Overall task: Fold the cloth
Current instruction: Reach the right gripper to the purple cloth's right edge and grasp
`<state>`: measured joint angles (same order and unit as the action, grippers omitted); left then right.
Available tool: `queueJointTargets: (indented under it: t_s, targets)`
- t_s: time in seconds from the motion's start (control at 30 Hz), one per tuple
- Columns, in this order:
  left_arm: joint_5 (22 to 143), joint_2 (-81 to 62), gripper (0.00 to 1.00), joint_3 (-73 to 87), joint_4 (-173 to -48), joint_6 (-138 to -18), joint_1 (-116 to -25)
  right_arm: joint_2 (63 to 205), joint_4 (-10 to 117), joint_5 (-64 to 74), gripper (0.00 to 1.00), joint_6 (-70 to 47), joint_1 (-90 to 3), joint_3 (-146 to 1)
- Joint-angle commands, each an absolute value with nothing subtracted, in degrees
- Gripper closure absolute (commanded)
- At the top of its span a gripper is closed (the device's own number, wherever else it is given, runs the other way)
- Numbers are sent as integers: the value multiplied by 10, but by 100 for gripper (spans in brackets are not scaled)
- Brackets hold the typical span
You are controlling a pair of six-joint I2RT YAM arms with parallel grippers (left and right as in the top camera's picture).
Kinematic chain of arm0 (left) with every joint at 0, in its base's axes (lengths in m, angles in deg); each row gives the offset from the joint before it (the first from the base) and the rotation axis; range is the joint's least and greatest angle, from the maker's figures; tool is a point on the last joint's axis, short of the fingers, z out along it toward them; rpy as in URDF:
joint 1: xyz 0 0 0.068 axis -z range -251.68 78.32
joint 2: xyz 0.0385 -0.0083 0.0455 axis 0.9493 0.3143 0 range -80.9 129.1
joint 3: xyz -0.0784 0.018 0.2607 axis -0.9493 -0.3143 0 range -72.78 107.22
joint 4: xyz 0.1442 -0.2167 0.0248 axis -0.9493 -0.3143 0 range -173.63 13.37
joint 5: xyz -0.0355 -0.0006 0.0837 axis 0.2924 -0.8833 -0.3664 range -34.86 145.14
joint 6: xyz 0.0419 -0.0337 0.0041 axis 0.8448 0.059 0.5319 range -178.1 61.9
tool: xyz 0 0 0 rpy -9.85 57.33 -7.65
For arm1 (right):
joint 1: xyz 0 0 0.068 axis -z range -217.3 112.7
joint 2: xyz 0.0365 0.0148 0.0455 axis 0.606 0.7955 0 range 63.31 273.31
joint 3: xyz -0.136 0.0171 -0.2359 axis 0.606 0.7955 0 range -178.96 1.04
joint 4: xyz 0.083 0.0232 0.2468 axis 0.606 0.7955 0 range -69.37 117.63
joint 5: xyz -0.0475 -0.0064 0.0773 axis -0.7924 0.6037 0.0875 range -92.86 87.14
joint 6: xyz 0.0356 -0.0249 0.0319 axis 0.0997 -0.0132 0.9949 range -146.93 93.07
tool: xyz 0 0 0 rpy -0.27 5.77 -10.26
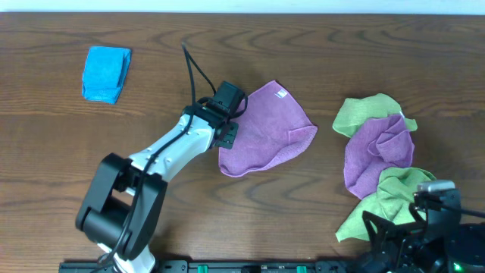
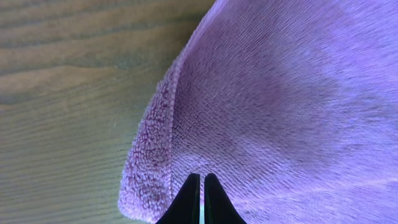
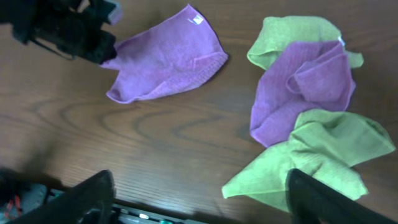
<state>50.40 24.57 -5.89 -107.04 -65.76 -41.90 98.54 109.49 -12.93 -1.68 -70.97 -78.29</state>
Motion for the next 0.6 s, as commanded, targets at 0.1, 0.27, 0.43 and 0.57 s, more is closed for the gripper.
queueJointTargets:
  t_s: [0.1,0.27,0.43,0.57]
  targets:
    - [485,267,94,-52,-1053,-660,-421,987,1041,-134,90,-24,-719,-717]
    - [481,273,94,-52,-1049,-660,-429,1018,844,-129,98,-64,-718,-601]
    - [481,277,94,-52,-1045,-660,-447,1169,679,-129,99,-84,-700,-542]
    - [481,277,94,-52,-1045,-660,-453,1315,586,-67,99,-88,-657,-541]
